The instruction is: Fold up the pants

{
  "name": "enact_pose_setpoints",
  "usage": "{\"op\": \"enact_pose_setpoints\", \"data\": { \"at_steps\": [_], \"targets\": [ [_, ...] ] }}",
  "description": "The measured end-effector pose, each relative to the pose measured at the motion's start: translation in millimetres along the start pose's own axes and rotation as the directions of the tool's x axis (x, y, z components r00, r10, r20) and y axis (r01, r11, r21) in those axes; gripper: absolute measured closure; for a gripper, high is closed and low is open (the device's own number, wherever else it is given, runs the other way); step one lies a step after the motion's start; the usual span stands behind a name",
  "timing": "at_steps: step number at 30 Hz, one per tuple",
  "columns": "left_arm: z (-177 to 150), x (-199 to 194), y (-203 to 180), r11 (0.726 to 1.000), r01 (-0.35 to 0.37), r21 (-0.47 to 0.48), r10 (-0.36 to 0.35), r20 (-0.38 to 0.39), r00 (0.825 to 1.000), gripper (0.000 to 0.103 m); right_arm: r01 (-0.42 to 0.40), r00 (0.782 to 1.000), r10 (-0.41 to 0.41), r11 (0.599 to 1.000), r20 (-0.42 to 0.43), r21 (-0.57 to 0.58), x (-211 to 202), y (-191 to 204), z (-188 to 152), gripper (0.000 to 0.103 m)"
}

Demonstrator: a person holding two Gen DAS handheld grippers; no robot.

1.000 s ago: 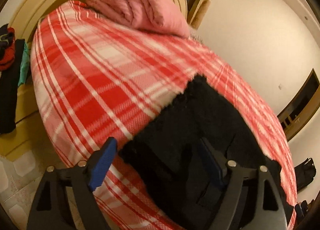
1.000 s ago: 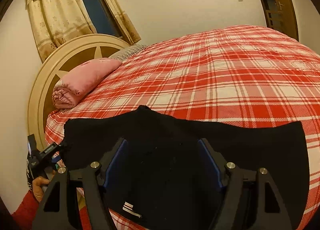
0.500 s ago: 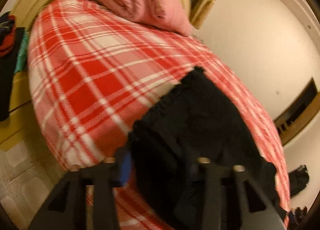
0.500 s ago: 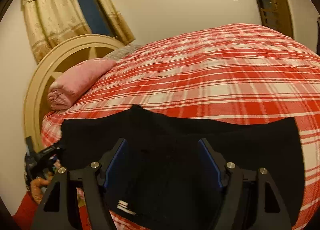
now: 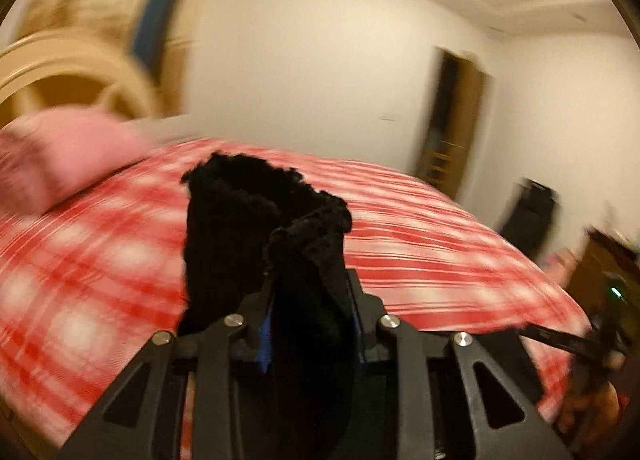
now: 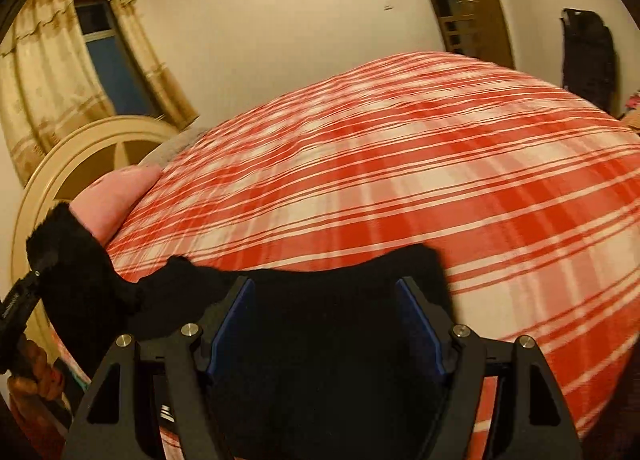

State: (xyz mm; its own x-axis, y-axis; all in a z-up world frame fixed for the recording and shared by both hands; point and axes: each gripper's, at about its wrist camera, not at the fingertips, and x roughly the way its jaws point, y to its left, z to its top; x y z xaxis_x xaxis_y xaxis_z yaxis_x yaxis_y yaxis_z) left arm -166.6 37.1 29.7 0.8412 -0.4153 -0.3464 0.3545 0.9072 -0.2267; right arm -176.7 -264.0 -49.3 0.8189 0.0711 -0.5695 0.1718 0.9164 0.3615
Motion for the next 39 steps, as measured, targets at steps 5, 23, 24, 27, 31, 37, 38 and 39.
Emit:
{"op": "enact_pose_setpoints", "data": {
  "at_steps": [5, 23, 24, 27, 31, 37, 38, 39],
  "targets": [
    [-7, 35, -86, 0.966, 0.236, 0.108, -0.228, -0.079, 0.970, 0.073, 0.051, 0.998, -0.052, 0.998, 0.024, 0.021, -23, -28, 2, 0.028],
    [-85, 94, -212, 0.715, 0.599, 0.360, -0.373, -0.529, 0.762, 0.022, 0.121, 0.992, -0.124, 0.987, 0.024, 0.105, -38, -75, 3, 0.028],
    [-77, 89, -208, 0.718, 0.590, 0.369, -0.375, -0.508, 0.775, 0.017, 0.116, 0.993, -0.119, 0.988, 0.026, 0.107, -38, -75, 4, 0.028],
    [-49, 71, -185, 0.741, 0.581, 0.337, -0.420, -0.444, 0.792, 0.000, 0.064, 0.997, -0.070, 0.990, 0.039, 0.129, -42, -72, 9, 0.028],
    [-14, 65, -128, 0.843, 0.451, 0.292, -0.341, -0.357, 0.870, 0.000, -0.006, 0.998, 0.003, 0.998, 0.055, 0.061, -37, -45, 7, 0.028],
    [-19, 99, -50, 0.993, 0.092, 0.075, -0.059, -0.356, 0.932, 0.000, 0.004, 1.000, 0.000, 0.980, 0.019, -0.198, 0, 14, -1, 0.078],
    [-26, 106, -42, 0.998, 0.040, 0.041, -0.021, -0.377, 0.926, 0.002, 0.013, 1.000, -0.008, 0.974, 0.023, -0.226, 7, 20, -2, 0.078],
    [-34, 111, -37, 1.000, 0.005, 0.021, 0.004, -0.395, 0.919, 0.003, 0.039, 0.999, -0.032, 0.966, 0.030, -0.256, 17, 25, -3, 0.078]
  ]
}}
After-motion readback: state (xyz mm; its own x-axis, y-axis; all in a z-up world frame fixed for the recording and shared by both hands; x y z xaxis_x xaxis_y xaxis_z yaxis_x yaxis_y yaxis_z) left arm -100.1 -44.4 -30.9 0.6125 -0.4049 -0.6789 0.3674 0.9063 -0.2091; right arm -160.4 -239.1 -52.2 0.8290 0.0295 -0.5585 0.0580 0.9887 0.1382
